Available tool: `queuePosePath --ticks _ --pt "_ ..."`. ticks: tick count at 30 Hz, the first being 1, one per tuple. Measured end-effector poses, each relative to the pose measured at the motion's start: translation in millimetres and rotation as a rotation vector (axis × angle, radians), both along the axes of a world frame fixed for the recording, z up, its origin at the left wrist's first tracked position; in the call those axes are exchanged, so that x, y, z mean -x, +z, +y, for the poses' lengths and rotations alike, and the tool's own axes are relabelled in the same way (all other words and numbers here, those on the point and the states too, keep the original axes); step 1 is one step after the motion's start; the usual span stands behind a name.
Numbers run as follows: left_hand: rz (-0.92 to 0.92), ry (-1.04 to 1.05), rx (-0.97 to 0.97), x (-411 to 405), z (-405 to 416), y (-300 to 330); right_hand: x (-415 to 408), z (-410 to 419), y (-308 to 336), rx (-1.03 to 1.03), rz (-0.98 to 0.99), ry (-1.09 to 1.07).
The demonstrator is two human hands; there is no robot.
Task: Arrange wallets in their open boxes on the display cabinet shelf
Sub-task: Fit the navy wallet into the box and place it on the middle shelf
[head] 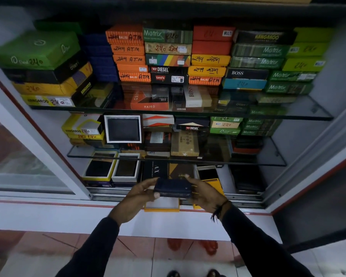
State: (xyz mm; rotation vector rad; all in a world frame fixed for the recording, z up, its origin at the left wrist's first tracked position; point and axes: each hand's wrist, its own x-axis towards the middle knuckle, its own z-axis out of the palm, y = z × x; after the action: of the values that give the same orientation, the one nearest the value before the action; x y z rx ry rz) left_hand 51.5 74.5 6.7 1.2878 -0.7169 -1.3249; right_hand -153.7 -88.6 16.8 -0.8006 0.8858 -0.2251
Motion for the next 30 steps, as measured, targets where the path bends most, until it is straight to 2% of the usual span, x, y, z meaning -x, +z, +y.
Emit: queuePosePath --ticks 3,5,7,15,20,22,24,26,27,30 --pt "0.261 -0.033 0.024 17 -2 0 3 11 -2 -0.131 -0.146 0.056" --pt "0.338 -0.035 0.047 28 -4 0 2 22 0 -0.141 -0.235 0.124" --pt "0.364 -0.025 0.055 33 -6 2 1 27 5 -0.073 -0.264 0.122" --pt "0.435 0.007 0.052 29 -2 -2 2 22 14 0.075 -0.085 0.017" --pt "0.433 0.24 0.029 23 7 -7 13 9 20 0.186 -0.077 -0.16" --pt "0.38 0.302 0.025 25 10 -14 12 12 27 0.36 -0.002 -0.225" --pt "0.339 0.346 0.041 33 8 -19 3 29 33 0.692 0.085 -0.271" --pt "0.275 0.343 0.062 46 2 -17 -12 56 33 1.14 0.129 -0.143" --pt "0.24 0.331 0.068 53 -1 -18 -18 70 34 1.299 0.139 -0.036" --pt "0.228 0.332 0.061 67 -6 -23 -28 92 32 1.488 0.201 0.095"
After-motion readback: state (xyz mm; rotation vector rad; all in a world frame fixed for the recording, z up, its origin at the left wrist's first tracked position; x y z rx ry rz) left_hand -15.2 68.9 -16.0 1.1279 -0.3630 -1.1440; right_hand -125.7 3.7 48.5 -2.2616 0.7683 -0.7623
